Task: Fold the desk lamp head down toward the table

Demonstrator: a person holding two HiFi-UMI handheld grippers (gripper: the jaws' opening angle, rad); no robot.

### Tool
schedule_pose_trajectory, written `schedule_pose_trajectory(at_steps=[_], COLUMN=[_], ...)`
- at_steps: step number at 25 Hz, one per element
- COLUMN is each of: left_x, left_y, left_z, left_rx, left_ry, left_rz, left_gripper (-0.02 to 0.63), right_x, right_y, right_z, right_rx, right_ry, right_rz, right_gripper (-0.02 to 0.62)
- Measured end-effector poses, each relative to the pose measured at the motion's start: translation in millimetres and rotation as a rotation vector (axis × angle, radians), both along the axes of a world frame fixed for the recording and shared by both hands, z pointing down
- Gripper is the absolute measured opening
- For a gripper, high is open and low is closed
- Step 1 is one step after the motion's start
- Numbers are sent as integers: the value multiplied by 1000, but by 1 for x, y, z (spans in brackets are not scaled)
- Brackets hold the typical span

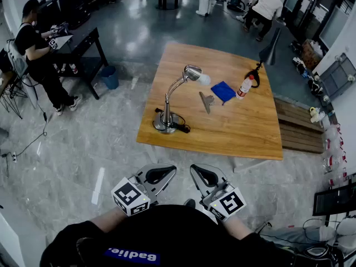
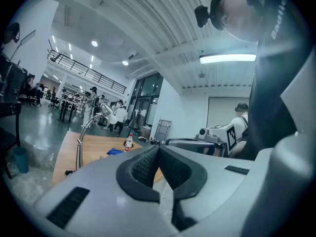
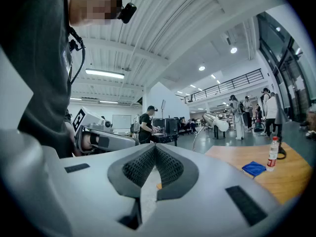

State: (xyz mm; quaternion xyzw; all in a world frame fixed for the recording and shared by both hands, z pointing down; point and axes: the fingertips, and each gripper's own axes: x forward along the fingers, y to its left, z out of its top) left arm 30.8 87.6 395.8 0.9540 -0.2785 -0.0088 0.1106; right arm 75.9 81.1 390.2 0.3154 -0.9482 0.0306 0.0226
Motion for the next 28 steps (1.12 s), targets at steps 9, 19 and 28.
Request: schedule_pose_trajectory(at_steps=[9, 19, 28], left_x=[2, 22, 43], left_y=[-3, -20, -57], left_z=[5, 9, 13], left_rx=[-8, 4, 37], left_ry=[-15, -51, -115], left_rz=[-16, -46, -172], left_gripper=[9, 9, 9], right_x=[3, 12, 35], right_y=[-2, -14, -35], right_z=[0, -9, -9], right_rx=[11, 97, 143], right_ry=[-2, 19, 46], right_rz=[-3, -66, -175], right_gripper=[5, 6, 6])
